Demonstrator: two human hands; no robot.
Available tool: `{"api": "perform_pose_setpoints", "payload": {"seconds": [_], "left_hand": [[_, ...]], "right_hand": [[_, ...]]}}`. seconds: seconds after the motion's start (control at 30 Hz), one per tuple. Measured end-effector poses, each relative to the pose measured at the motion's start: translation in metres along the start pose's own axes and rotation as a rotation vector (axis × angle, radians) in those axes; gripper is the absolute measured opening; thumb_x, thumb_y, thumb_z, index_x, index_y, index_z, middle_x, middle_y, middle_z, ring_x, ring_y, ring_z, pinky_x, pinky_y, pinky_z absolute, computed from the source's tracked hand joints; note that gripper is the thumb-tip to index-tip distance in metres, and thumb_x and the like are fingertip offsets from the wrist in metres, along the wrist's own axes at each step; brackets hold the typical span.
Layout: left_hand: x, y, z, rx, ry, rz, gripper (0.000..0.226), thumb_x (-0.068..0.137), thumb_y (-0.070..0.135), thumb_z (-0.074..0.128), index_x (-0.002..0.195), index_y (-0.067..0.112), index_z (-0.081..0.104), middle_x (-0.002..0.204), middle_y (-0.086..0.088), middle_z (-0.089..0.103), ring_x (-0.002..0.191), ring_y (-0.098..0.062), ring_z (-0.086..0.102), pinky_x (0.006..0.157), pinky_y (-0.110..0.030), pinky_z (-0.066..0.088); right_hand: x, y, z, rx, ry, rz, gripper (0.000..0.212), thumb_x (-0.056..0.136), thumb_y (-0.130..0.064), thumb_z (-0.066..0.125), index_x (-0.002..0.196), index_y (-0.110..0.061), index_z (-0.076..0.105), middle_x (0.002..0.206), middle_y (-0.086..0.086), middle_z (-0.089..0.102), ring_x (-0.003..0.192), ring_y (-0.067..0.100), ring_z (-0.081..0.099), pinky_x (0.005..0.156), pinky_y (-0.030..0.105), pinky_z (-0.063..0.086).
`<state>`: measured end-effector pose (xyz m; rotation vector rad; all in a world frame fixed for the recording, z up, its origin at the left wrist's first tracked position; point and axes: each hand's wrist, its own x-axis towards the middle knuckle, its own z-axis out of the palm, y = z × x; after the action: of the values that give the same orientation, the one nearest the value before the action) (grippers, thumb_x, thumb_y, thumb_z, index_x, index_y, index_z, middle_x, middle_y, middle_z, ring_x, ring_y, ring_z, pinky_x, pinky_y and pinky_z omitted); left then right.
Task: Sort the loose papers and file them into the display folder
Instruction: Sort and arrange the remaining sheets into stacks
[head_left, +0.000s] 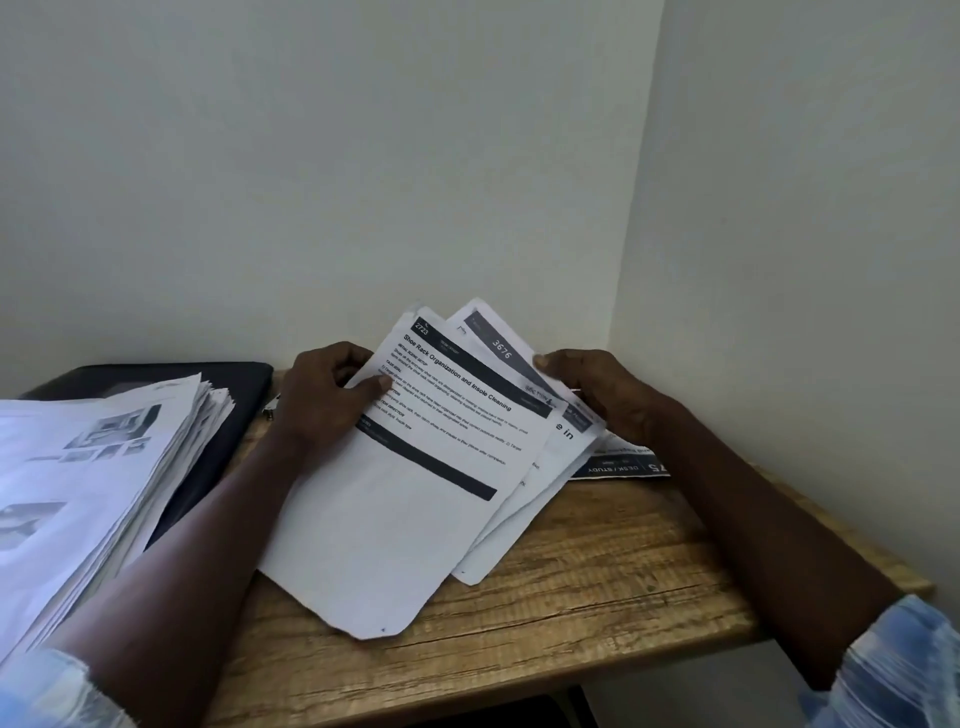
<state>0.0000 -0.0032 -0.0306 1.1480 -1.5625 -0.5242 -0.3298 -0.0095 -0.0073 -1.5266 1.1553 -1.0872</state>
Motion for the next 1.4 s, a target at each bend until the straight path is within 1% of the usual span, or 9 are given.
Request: {"api": "perform_pose_setpoints", "payload": {"seconds": [0.2,0.5,0.63,0.77,0.9,1.03,1.2,1.3,1.4], "left_hand": [[0.007,-0.006,-0.001,0.130,0.202,-0.015,0.017,0.085,0.029,0.077,0.098,0.019,0.073,0.094,0.001,0.078,0.092,-0.023,0.074,0.086,-0.041,0.058],[0.009,-0.018,-0.017,0.367,0.480,-0.235,0.021,0.093,0.014,0.061,0.113,0.014,0.064,0.113,-0.016,0.071,0.112,-0.041,0.062,0.090,-0.041,0.047],[0.007,-0.021,-0.020,0.385,0.485,-0.294,0.024,0.092,0.013,0.060,0.115,0.015,0.064,0.115,-0.020,0.070,0.112,-0.043,0.062,0.091,-0.045,0.049],[0.006,-0.024,-0.022,0.448,0.447,-0.315,0.026,0.091,0.012,0.060,0.116,0.018,0.064,0.116,-0.020,0.069,0.109,-0.044,0.062,0.087,-0.045,0.050],[0.007,-0.028,-0.022,0.519,0.359,-0.320,0.029,0.091,0.013,0.061,0.119,0.019,0.063,0.114,-0.019,0.070,0.106,-0.043,0.063,0.079,-0.041,0.047],[0.006,-0.025,-0.015,0.427,0.282,-0.238,0.025,0.093,0.010,0.060,0.118,0.009,0.066,0.115,-0.019,0.071,0.106,-0.041,0.064,0.081,-0.038,0.043],[0.009,-0.027,-0.010,0.147,0.088,-0.237,0.025,0.083,0.028,0.064,0.102,0.014,0.074,0.104,-0.005,0.076,0.094,-0.026,0.071,0.090,-0.044,0.057],[0.017,-0.040,-0.006,0.101,-0.048,-0.203,0.012,0.091,0.030,0.069,0.092,0.019,0.073,0.102,-0.010,0.077,0.086,-0.020,0.068,0.089,-0.046,0.057],[0.016,-0.027,-0.004,0.058,-0.130,-0.180,0.055,0.080,0.068,0.065,0.093,0.017,0.078,0.097,0.003,0.078,0.086,-0.014,0.068,0.086,-0.037,0.052]], "right_hand": [[0.004,0.010,0.001,0.138,-0.083,0.042,0.049,0.077,0.005,0.079,0.124,-0.003,0.068,0.118,0.020,0.073,0.100,0.030,0.072,0.091,0.044,0.061],[0.007,0.005,-0.021,0.708,0.512,-0.152,0.017,0.089,0.001,0.073,0.105,-0.005,0.071,0.094,0.011,0.079,0.080,0.023,0.076,0.066,0.043,0.064],[0.010,0.010,-0.043,0.927,0.799,-0.133,0.019,0.089,-0.007,0.077,0.107,-0.008,0.071,0.101,0.012,0.078,0.083,0.024,0.077,0.074,0.053,0.063],[0.006,0.012,-0.053,1.046,0.810,-0.083,0.008,0.096,0.004,0.062,0.097,-0.004,0.062,0.072,0.009,0.074,0.058,0.020,0.073,0.045,0.034,0.058],[0.014,0.022,-0.065,0.936,0.712,-0.079,0.028,0.097,-0.013,0.051,0.123,-0.001,0.050,0.075,0.003,0.074,0.089,0.027,0.066,0.078,0.038,0.062],[0.008,0.004,-0.048,1.056,0.529,-0.069,0.015,0.104,-0.005,0.052,0.111,-0.001,0.065,0.077,0.009,0.076,0.066,0.020,0.075,0.056,0.030,0.061],[-0.001,0.004,0.002,0.477,0.309,-0.158,0.034,0.083,-0.024,0.078,0.112,-0.006,0.074,0.105,0.012,0.077,0.095,0.028,0.071,0.076,0.036,0.063],[-0.001,0.011,0.024,-0.075,0.376,-0.223,0.017,0.097,-0.034,0.070,0.093,-0.018,0.076,0.066,0.000,0.070,0.055,0.022,0.063,0.046,0.030,0.051],[0.000,0.012,0.038,-0.224,0.373,-0.255,0.038,0.097,-0.043,0.067,0.088,-0.006,0.070,0.055,0.010,0.061,0.039,0.021,0.054,0.039,0.027,0.040]]}}
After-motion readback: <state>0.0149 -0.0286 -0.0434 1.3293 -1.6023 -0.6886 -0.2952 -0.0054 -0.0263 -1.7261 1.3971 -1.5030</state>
